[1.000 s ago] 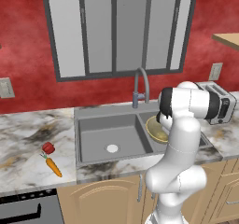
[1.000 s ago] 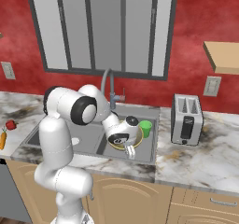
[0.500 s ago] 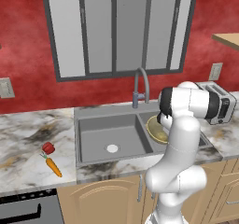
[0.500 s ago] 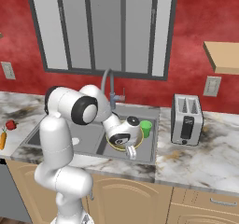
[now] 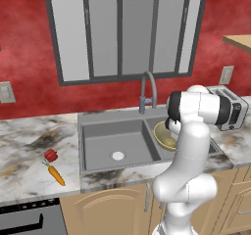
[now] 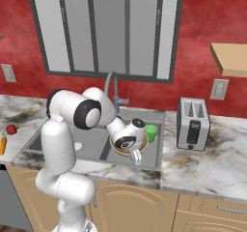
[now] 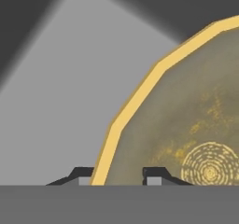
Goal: Remove the bell pepper and carrot from the sink. Then move the bowl and cup from the counter to the sink for washing.
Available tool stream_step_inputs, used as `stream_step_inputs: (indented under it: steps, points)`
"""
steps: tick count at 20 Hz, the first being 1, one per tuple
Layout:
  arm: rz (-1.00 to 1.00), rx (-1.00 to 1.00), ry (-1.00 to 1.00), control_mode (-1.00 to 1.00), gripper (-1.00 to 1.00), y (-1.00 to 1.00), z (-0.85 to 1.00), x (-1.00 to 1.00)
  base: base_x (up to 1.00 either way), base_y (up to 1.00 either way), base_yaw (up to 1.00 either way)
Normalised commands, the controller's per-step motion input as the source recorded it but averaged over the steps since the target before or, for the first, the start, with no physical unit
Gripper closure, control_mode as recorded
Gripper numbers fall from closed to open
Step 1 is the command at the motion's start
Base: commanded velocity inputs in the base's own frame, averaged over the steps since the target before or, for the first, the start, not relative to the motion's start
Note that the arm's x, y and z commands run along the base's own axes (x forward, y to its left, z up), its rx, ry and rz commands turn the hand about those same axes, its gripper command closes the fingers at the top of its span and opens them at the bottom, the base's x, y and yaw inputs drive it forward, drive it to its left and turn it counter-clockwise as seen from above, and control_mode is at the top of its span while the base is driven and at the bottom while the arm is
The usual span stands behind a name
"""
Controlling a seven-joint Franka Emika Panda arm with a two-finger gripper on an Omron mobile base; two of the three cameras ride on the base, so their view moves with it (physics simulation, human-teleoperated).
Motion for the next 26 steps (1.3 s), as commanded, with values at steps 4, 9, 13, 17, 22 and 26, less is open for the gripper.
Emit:
stream_step_inputs:
  steps: [4, 9, 13, 17, 22, 26]
  points:
    - [0.00, 0.00, 0.00, -1.00, -1.00, 0.00, 0.00, 0.00, 0.00, 0.00, 0.00]
    - [0.00, 0.00, 0.00, -1.00, -1.00, 0.00, 0.04, 0.00, 0.00, 0.00, 0.00]
    - [0.00, 0.00, 0.00, -1.00, -1.00, 0.00, 0.12, 0.00, 0.00, 0.00, 0.00]
    - [0.00, 0.00, -0.02, -1.00, -1.00, 0.00, 0.20, 0.00, 0.00, 0.00, 0.00]
    - [0.00, 0.00, -0.07, -1.00, -1.00, 0.00, 0.26, 0.00, 0.00, 0.00, 0.00]
    - [0.00, 0.00, -0.09, -1.00, -1.00, 0.00, 0.31, -0.02, 0.00, 0.00, 0.00]
